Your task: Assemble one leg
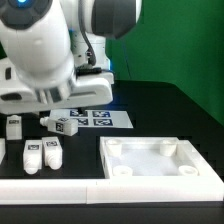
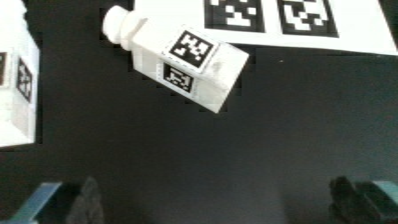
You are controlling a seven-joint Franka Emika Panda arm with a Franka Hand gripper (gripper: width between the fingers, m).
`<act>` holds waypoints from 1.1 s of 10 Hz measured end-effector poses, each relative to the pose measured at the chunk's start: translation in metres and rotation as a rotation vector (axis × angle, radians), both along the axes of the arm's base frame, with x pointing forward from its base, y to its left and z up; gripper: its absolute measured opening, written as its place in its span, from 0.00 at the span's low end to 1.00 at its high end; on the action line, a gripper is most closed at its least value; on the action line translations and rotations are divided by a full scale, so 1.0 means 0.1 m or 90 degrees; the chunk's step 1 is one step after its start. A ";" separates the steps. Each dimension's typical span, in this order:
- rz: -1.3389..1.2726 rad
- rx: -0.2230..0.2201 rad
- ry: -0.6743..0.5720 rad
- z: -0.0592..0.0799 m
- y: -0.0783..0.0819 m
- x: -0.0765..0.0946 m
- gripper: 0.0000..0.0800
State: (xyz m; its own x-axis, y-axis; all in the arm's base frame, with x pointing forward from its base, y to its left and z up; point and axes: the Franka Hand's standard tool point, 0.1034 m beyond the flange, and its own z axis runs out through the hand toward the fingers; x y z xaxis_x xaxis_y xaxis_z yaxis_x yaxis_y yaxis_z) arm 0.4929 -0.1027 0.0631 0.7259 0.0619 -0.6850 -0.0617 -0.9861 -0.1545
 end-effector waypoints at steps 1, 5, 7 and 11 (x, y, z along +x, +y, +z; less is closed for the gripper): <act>0.019 0.006 0.011 -0.08 -0.08 -0.08 0.81; 0.053 0.026 0.027 -0.18 -0.54 -0.40 0.81; 0.060 0.026 0.024 -0.18 -0.49 -0.37 0.81; 0.048 -0.022 0.093 -0.15 -0.65 -0.47 0.81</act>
Offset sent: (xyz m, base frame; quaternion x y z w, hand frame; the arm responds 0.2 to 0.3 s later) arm -0.0541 -0.0502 -0.0038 -0.0565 -0.0179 -0.1080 0.9924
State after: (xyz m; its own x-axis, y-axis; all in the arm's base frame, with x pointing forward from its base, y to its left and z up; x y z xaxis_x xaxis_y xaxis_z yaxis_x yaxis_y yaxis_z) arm 0.4457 -0.1674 0.0483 0.6121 0.0874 -0.7859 -0.0063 -0.9933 -0.1154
